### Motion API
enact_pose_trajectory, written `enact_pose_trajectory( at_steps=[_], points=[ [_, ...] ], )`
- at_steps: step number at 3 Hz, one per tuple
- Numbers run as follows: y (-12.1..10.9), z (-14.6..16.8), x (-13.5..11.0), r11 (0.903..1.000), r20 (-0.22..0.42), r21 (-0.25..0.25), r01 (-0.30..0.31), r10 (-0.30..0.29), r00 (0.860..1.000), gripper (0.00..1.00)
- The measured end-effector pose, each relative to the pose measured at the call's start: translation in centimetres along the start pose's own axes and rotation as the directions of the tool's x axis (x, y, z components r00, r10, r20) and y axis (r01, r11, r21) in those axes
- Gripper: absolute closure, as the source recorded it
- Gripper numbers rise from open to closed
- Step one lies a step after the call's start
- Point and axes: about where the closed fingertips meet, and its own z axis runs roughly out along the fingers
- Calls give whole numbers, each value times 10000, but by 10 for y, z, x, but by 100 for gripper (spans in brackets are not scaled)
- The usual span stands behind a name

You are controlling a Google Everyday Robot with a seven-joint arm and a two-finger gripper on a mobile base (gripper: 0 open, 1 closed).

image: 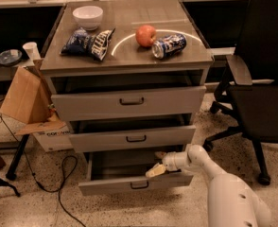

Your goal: Close bottom drawer

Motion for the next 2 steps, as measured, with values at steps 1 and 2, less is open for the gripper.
enact_pose_trajectory(
  at_steps=[1, 2],
  points=[
    [-7, 4, -2, 9999, -25, -151, 1, -1, 10000, 0],
    [-10, -4, 7, 9996, 156, -148, -232, 235, 9996, 0]
  ],
)
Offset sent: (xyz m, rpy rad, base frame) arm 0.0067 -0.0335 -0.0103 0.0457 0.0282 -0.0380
